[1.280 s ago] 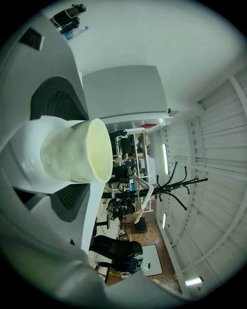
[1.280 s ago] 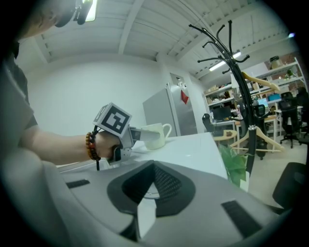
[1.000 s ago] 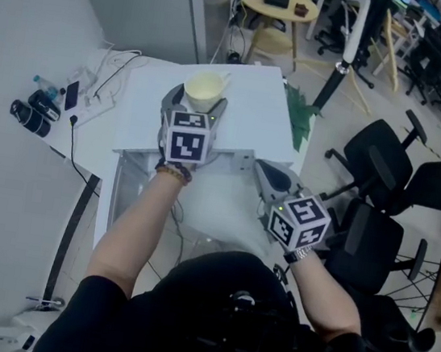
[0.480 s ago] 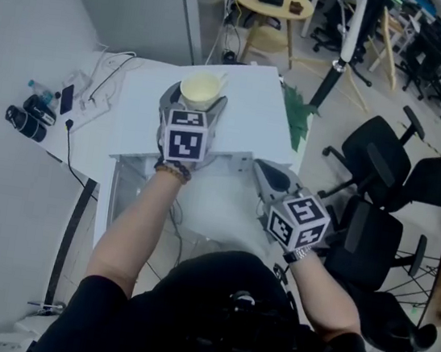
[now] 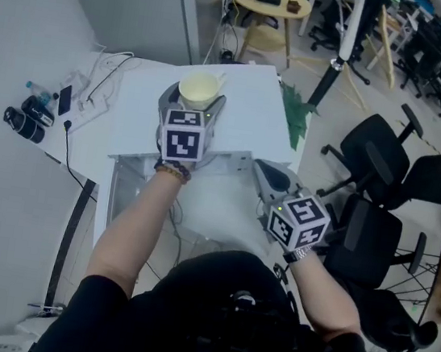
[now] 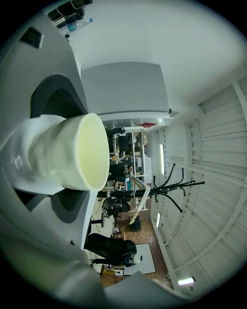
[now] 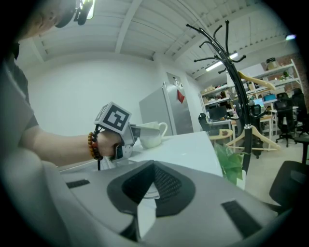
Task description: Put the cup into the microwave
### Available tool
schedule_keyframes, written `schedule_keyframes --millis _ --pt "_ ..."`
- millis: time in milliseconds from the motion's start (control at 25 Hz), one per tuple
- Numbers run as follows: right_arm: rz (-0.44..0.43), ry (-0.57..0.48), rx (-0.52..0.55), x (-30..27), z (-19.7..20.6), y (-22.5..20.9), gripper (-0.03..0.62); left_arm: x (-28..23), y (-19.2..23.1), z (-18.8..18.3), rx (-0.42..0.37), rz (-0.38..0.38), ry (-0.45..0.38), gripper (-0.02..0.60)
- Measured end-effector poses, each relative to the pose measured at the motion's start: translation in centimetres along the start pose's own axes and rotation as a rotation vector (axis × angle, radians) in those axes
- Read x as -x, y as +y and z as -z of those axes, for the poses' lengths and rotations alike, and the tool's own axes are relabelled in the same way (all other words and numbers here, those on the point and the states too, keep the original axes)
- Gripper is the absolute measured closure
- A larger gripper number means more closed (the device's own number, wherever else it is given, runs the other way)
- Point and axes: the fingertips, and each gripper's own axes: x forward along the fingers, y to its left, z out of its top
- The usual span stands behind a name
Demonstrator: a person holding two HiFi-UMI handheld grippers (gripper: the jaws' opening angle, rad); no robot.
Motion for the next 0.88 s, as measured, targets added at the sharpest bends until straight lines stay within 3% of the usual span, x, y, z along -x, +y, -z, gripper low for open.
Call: schedule_keyframes --millis 880 --pt "-0.075 0.015 0.023 1.7 0.8 2.4 0.577 4.6 0.0 1.3 0.023 -0.064 -0.003 0.155"
